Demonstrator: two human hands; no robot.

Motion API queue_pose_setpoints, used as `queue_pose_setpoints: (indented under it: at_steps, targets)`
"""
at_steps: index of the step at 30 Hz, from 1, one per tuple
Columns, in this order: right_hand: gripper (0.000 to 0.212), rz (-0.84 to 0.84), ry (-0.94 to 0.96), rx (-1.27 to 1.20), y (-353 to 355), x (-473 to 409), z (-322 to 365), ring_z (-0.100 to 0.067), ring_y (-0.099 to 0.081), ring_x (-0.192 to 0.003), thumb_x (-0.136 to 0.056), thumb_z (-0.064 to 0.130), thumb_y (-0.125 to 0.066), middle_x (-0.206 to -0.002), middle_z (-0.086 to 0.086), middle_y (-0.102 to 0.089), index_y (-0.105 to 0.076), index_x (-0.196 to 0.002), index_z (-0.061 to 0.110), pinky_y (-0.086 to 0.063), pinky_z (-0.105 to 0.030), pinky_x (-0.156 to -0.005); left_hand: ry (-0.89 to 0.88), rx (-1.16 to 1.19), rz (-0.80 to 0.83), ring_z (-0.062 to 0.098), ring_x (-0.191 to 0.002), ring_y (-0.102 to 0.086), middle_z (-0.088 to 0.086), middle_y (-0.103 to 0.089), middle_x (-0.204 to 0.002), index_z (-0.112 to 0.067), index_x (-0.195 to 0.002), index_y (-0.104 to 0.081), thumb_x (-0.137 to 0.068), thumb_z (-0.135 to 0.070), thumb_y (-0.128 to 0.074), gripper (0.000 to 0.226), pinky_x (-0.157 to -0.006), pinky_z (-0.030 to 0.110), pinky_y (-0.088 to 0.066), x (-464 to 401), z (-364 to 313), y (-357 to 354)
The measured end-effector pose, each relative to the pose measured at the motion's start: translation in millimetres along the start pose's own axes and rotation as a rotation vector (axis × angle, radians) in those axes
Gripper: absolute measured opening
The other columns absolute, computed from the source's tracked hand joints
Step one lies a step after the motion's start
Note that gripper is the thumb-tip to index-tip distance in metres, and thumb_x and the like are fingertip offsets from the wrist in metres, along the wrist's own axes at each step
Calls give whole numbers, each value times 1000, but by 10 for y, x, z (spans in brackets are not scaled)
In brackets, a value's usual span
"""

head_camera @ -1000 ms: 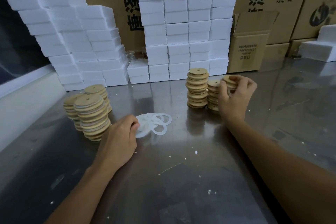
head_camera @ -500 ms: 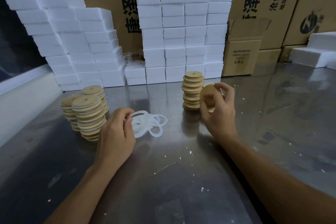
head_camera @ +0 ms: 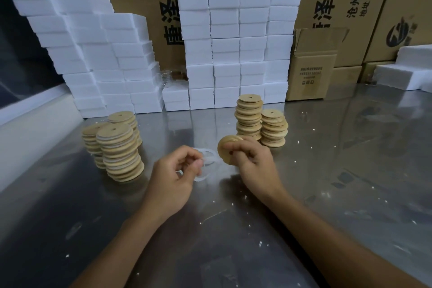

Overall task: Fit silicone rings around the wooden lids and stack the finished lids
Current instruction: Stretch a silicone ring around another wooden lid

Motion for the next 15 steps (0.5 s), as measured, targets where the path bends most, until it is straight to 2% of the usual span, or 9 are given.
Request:
queue_pose_setpoints:
  at_steps: [1, 3, 5, 8, 11, 13, 15]
  targets:
    - [23, 45, -28, -37, -6, 1, 25, -8, -61, -105, -90, 5, -55, -109, 2, -66, -77, -97, 8, -50, -27, -92, 7, 28, 12, 6, -61, -60, -4, -67, -67, -26, -80, -65, -89, -3, -64, 25, -58, 24, -49, -1, -14, -5]
    - [32, 136, -58, -118, -11, 20, 97, -8, -58, -108, -90, 27, -53, -112, 0, -65, -76, -102, 8, -44, -18, -92, 15, 92, 20, 5, -60, -62, -3, -67, -66, -19, -82, -66, -89, -1, -63, 20, -57, 17, -47, -8, -40, -11]
    - [33, 213, -50, -144, -43, 51, 172, -9, -58, -111, -92, 35, -57, -114, -3, -65, -75, -103, 10, -43, -17, -93, 54, 162, 10, 4, -56, -60, -2, -67, -65, -14, -83, -67, -89, 0, -63, 16, -50, 12, -44, -15, -46, -29]
    - [18, 223, -8, -130, -126, 105, 254, -12, -63, -105, -96, 21, -64, -109, -2, -69, -76, -102, 9, -50, -28, -90, 141, 250, -44, 9, -49, -57, 2, -67, -63, -11, -84, -66, -90, -2, -63, 12, -41, 19, -41, -12, 4, -32]
    - [18, 172, -9, -134, -191, 138, 258, -20, -68, -92, -98, 13, -60, -97, -3, -73, -76, -98, 4, -56, -46, -83, 182, 253, -80, 17, -47, -57, 6, -67, -63, -17, -81, -67, -89, -10, -65, 11, -38, 26, -41, -4, 64, -21]
    - [17, 153, -3, -129, -204, 149, 261, -14, -66, -83, -99, 13, -59, -86, 1, -71, -74, -99, 4, -55, -48, -78, 176, 199, -114, 13, -46, -56, 2, -66, -60, -24, -76, -67, -88, -15, -68, 15, -41, 27, -42, -5, 87, -9]
    - [16, 141, 22, -111, -205, 158, 254, -14, -62, -77, -99, 14, -58, -81, -1, -69, -72, -98, 6, -53, -44, -75, 159, 99, -139, 10, -51, -58, -5, -66, -62, -29, -76, -66, -87, -19, -70, 15, -47, 31, -47, -6, 86, -14]
Point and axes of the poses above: each hand's wrist, its own x-axis away from the middle knuckle, its own y-axis out of the back of the hand, z = x × y, the point moved 4 cm from there along -x, towards the middle knuckle
